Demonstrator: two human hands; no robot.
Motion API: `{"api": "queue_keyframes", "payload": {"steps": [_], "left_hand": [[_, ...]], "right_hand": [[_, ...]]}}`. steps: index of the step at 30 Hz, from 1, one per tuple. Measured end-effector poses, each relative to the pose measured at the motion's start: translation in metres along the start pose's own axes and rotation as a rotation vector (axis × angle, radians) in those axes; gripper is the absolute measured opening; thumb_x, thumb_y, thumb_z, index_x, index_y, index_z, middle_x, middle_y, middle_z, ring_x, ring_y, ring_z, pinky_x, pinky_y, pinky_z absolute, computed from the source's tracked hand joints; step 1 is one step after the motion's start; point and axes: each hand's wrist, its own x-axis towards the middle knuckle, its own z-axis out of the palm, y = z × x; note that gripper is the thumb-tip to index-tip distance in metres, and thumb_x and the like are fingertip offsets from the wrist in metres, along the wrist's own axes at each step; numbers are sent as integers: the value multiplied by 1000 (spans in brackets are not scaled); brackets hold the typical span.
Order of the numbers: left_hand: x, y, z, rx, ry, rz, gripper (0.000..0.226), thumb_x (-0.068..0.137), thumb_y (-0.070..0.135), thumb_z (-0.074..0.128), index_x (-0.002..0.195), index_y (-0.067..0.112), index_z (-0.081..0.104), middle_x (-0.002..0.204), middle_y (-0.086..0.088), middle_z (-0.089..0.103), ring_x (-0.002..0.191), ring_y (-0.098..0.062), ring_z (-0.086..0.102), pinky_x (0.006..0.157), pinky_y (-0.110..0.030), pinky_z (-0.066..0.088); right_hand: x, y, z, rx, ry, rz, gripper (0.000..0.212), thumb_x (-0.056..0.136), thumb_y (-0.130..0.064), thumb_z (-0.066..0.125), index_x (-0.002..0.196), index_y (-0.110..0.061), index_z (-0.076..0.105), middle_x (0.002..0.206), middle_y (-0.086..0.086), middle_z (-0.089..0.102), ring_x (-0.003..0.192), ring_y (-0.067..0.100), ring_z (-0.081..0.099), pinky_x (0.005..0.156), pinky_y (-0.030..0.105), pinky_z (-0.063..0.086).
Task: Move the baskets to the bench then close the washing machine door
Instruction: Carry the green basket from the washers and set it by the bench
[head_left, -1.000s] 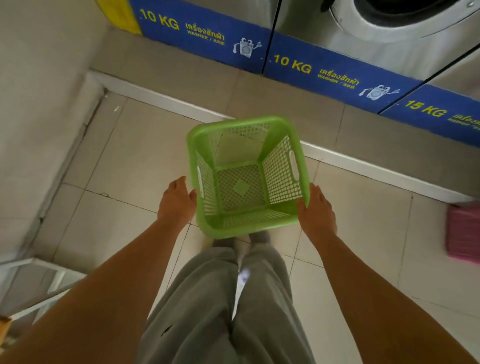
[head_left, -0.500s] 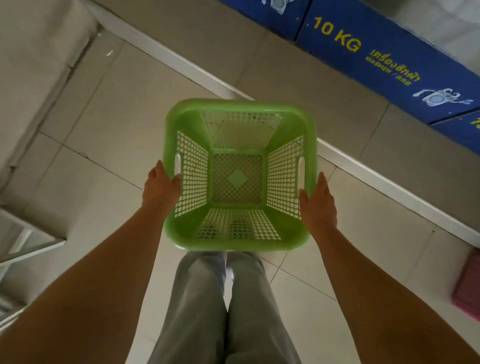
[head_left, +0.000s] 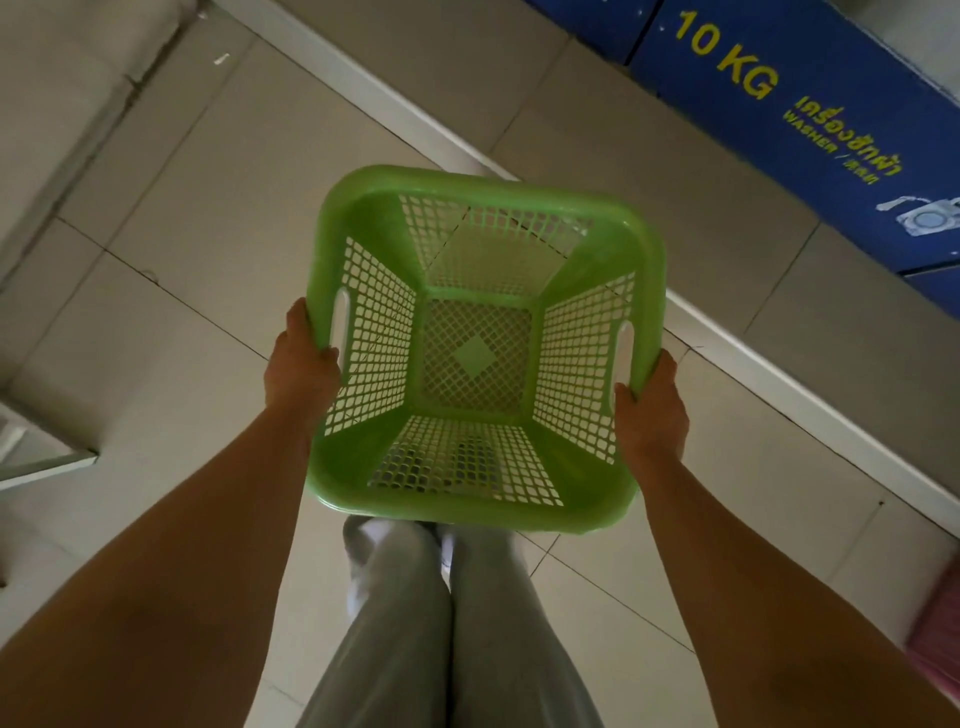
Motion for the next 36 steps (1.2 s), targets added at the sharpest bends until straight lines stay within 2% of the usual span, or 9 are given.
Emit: {"api": "queue_keyframes", "payload": {"steps": [6,10,13,18,22,26,30,33,36], "left_hand": [[-46,-10,-38,-76,79,-14,71,91,16,53,149,30,16,126,-18,57,107,-41,59,89,-52,49],[-88,-15,-82,-117,136,-4,70,94,20,49,151,33,11,125,-19,55,104,-41,60,85,-50,50],[-120,-21,-117,-144,175,1,68,96,22,46,151,35,9,123,-19,54,99,-41,60,82,-49,48],[-171,-36,-168,-200,263,49,66,98,25,43,149,47,9,124,-15,54,97,-38,60,82,-48,49],[-200,-53,-196,-257,324,40,62,98,23,43,146,52,17,127,-11,54,96,-34,61,81,-43,49],[-221,-73,-213,-302,379,-14,59,97,23,44,144,53,23,126,-11,55,100,-35,60,82,-42,47],[-243,-95,-224,-373,415,-97,58,97,23,44,143,54,25,130,-9,55,105,-35,59,88,-42,47],[-261,-118,-229,-418,462,-144,59,96,21,45,143,51,28,131,-8,56,106,-34,59,87,-41,47],[-280,-149,-233,-443,485,-204,59,96,20,43,143,53,27,125,-10,57,98,-31,59,79,-38,47]], "right_hand": [[-35,-11,-32,24,16,-83,59,94,-25,52,145,-21,24,132,10,57,111,38,60,93,55,50],[-65,-31,-68,63,11,-163,62,95,-22,51,149,-16,22,145,9,45,121,37,54,97,51,46],[-90,-47,-95,58,-1,-239,63,96,-25,49,150,-18,19,146,10,45,120,38,55,96,51,47],[-129,-72,-133,66,5,-401,67,97,-25,47,153,-24,11,155,5,33,129,35,48,102,48,42],[-149,-90,-153,51,27,-594,68,96,-22,49,154,-26,14,158,2,29,134,29,44,101,42,42],[-160,-112,-158,68,10,-750,66,95,-15,50,153,-21,18,159,4,26,142,26,34,109,39,35],[-176,-135,-156,16,-20,-813,66,96,-15,49,154,-21,17,160,2,23,140,28,36,107,41,36],[-193,-152,-148,-23,-44,-865,66,96,-15,49,154,-22,17,160,0,22,140,28,37,106,42,37],[-215,-167,-134,-52,-76,-925,64,97,-17,47,154,-21,17,160,1,22,141,25,34,107,41,36]]}}
